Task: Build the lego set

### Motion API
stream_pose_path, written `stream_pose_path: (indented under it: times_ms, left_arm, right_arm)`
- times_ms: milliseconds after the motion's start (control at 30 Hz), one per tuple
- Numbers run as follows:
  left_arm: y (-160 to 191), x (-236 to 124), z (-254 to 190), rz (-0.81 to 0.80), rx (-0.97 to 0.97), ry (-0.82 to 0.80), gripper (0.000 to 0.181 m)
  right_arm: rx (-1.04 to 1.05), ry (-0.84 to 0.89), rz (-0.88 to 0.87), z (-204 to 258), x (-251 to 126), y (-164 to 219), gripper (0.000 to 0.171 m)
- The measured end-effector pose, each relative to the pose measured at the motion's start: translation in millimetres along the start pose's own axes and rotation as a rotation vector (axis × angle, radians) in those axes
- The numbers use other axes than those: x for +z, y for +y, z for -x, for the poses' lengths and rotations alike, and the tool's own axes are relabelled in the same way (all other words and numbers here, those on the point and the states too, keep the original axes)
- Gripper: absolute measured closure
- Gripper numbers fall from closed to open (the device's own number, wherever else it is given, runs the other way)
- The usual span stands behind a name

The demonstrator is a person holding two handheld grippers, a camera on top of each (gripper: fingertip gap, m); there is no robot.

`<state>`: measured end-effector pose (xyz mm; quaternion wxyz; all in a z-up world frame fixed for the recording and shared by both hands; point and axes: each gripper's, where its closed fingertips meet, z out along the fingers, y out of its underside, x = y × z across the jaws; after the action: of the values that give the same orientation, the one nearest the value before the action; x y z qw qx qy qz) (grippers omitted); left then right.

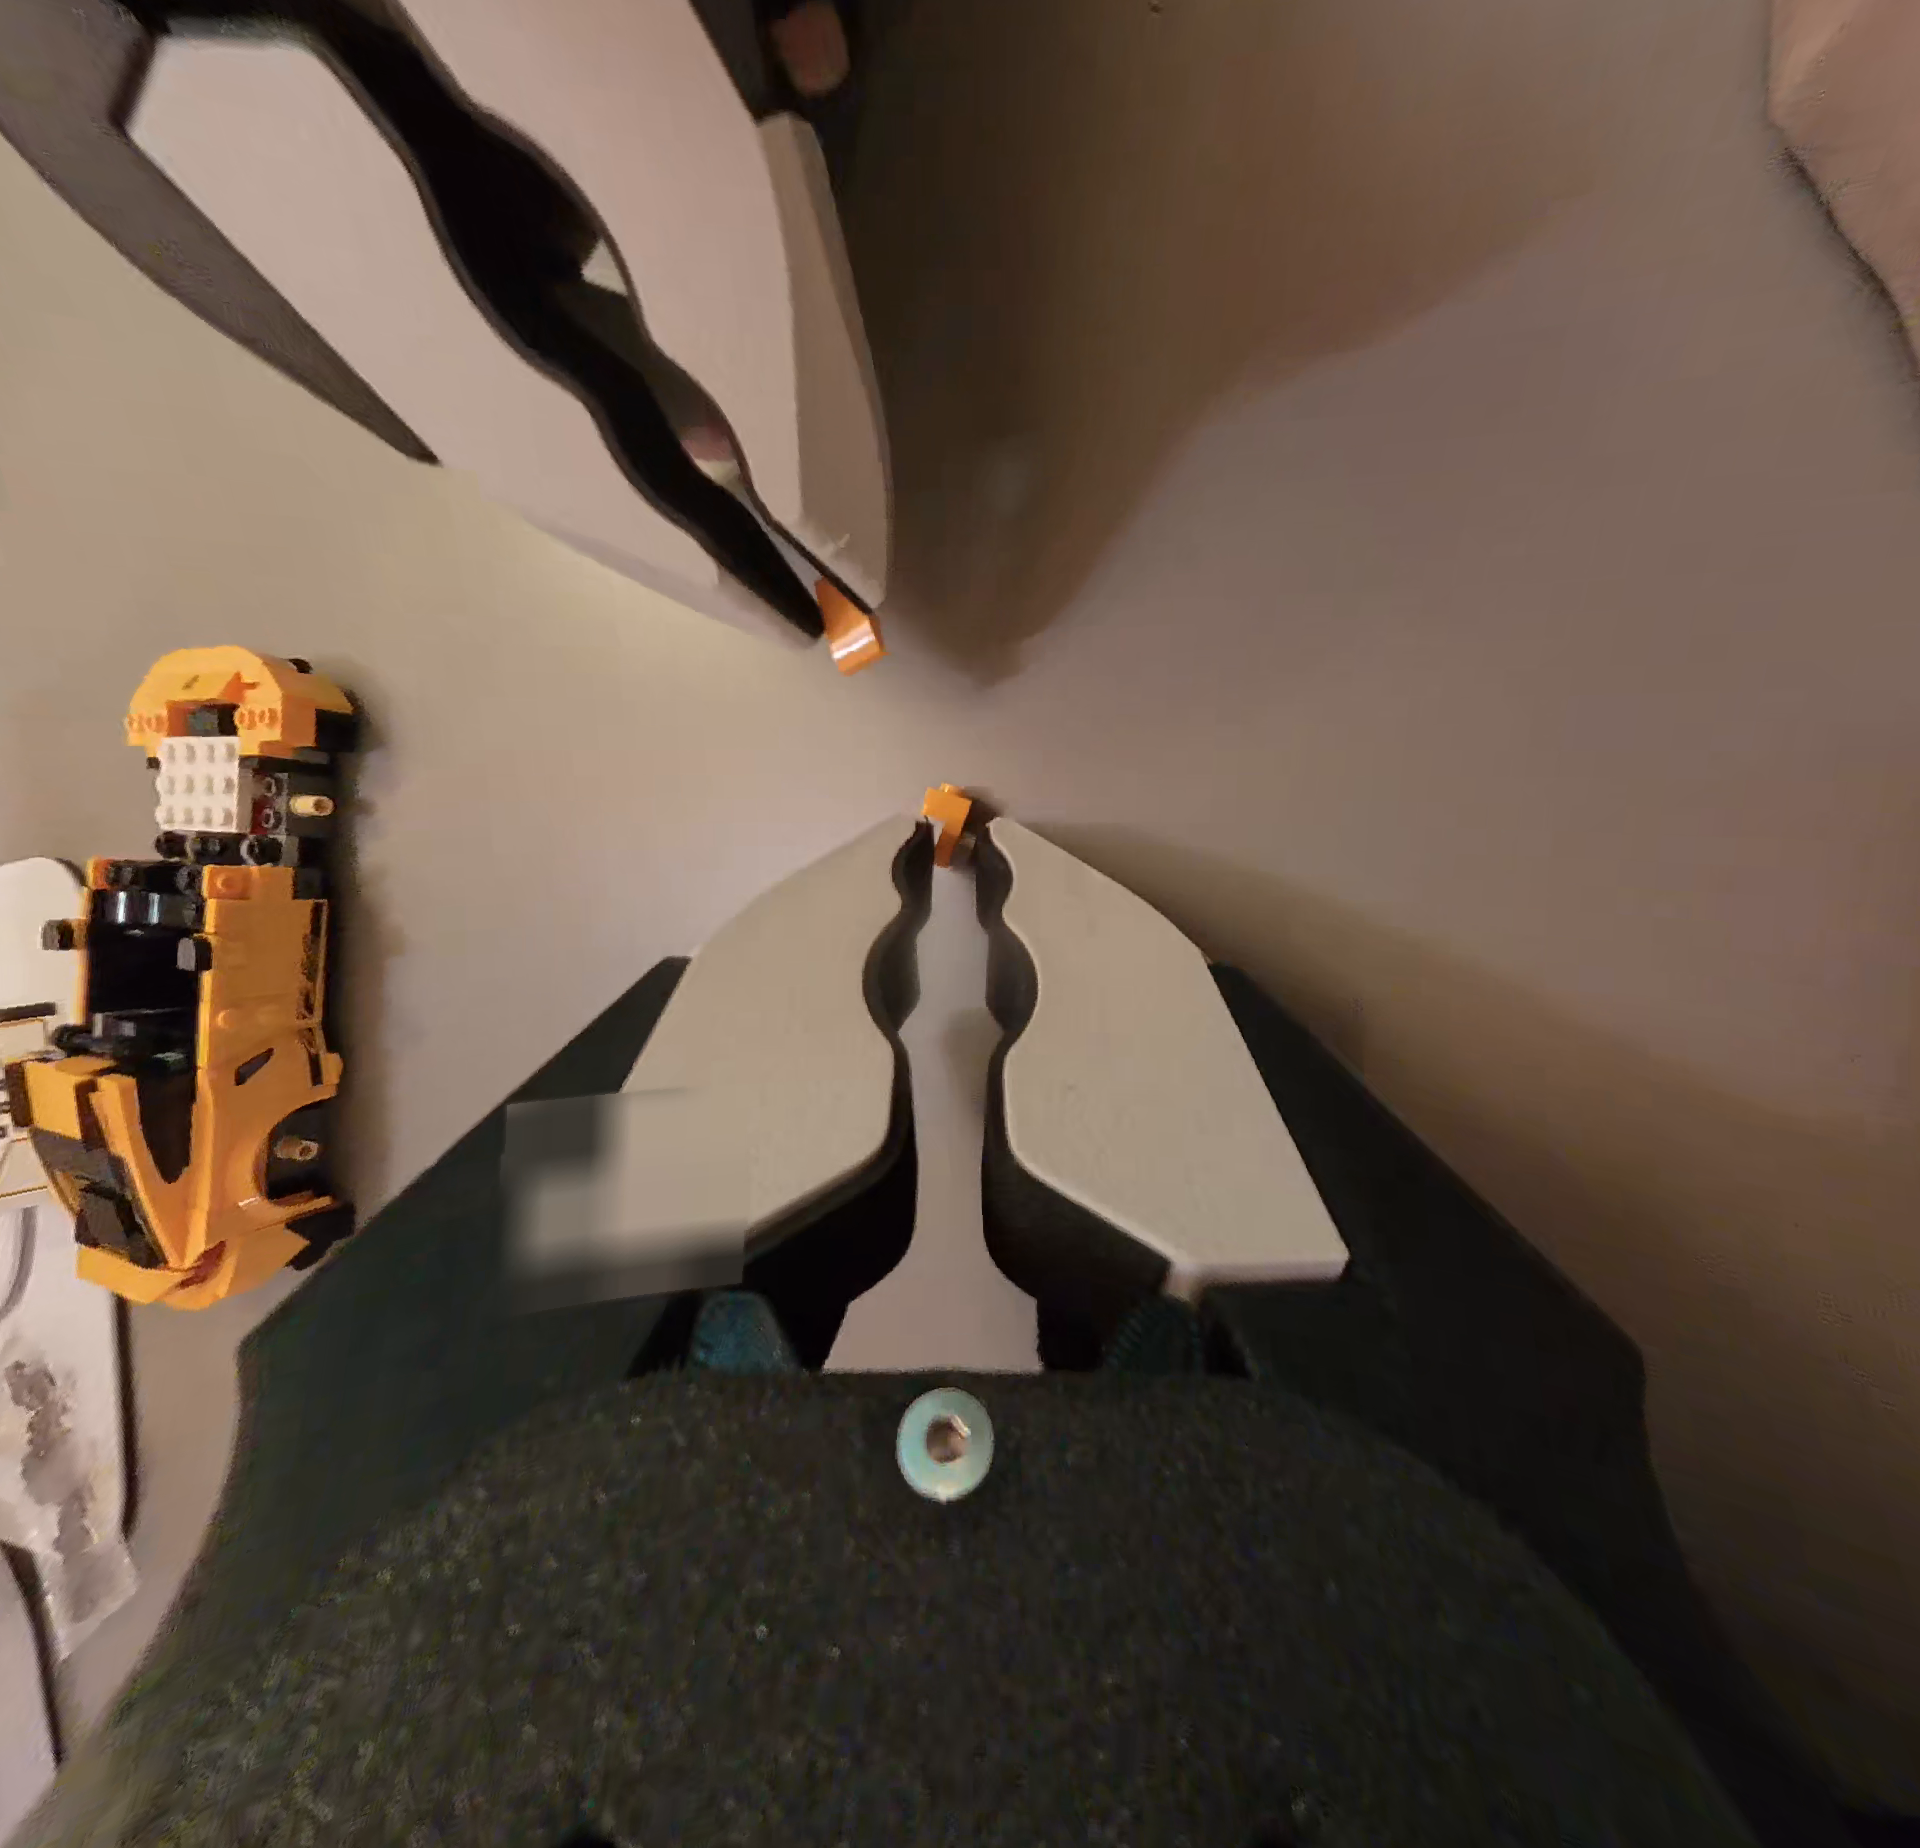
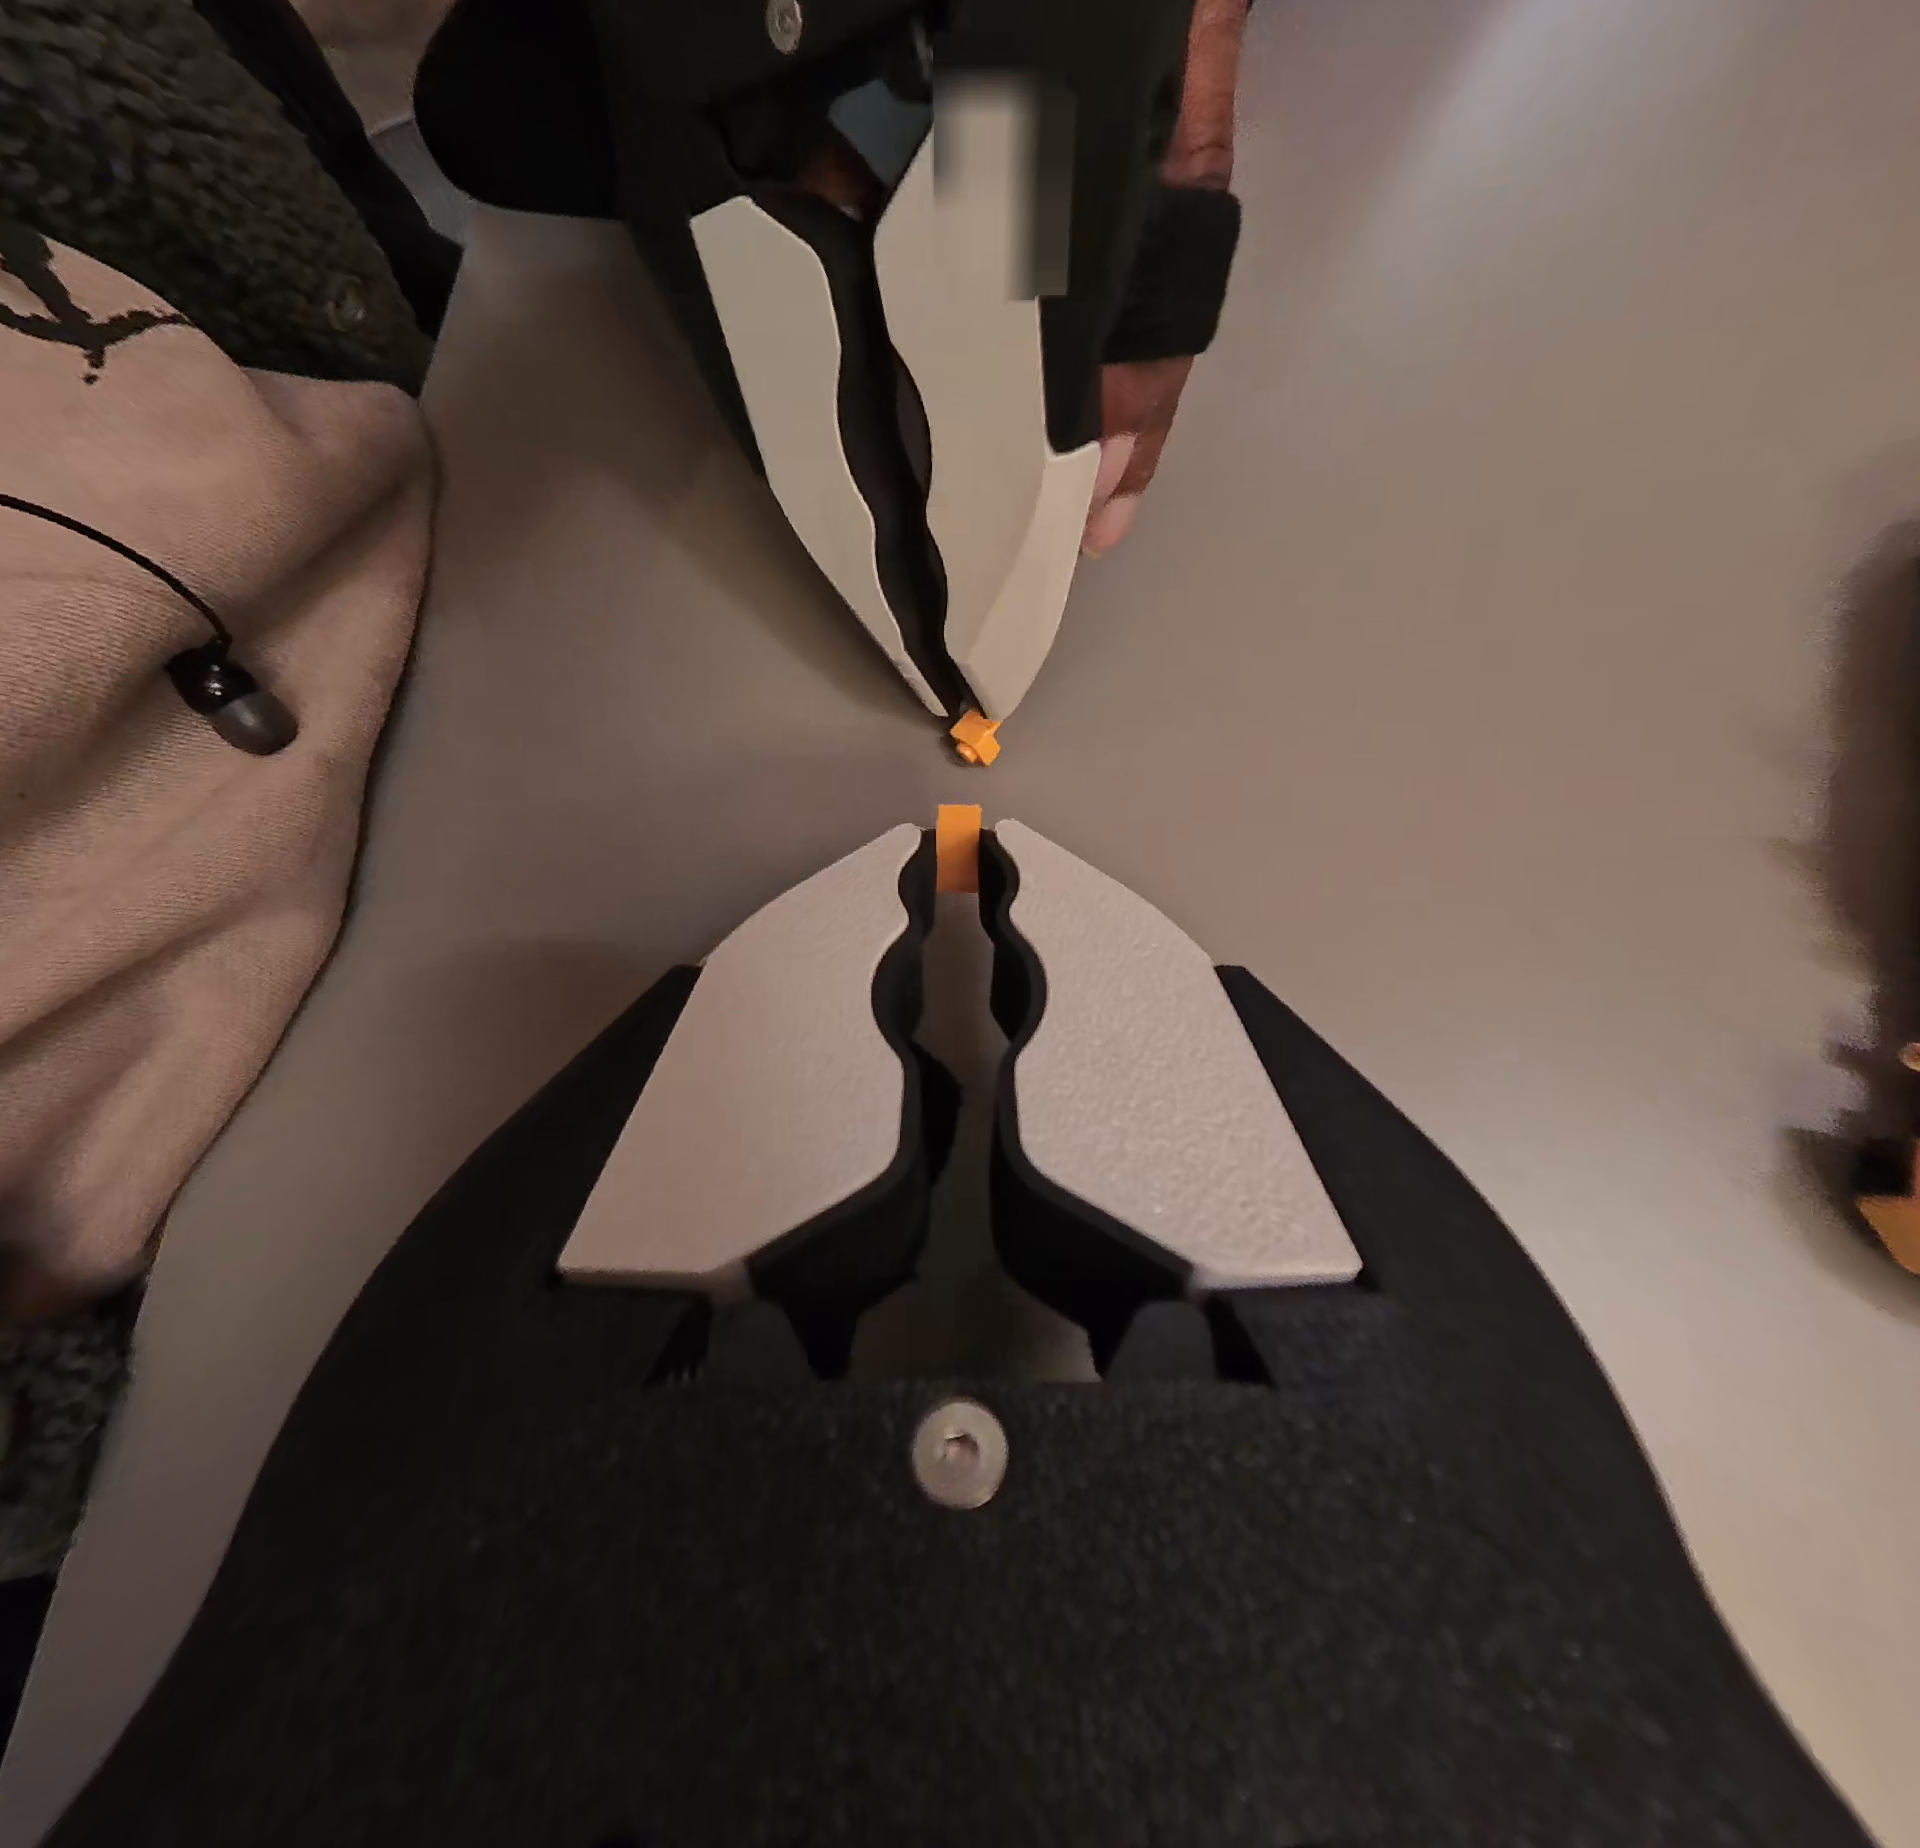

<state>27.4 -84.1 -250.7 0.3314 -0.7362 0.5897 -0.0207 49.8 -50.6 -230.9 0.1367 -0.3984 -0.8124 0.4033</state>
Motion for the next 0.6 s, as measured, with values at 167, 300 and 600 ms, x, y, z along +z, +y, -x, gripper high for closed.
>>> stream_pose_path:
  times_ms: [167, 300, 600]
  left_arm:
    - [-1.2, -4.6, -13.8, -0.028, 0.006, -0.017, 0.172]
    - [-0.2, -9.2, -17.2, -0.061, -0.07, -0.017, 0.171]
    - [3.0, -11.6, -16.1, -0.077, -0.516, 0.081, 0.166]
  right_arm:
    - [-0.017, -0.014, 0.032, 6.6, 7.2, 2.2, 0.164]
    - [-0.018, -0.02, 0.029, 9.1, 9.9, -0.6, 0.164]
    - [-0.006, -0.02, 0.037, 8.0, 11.7, 2.1, 0.164]
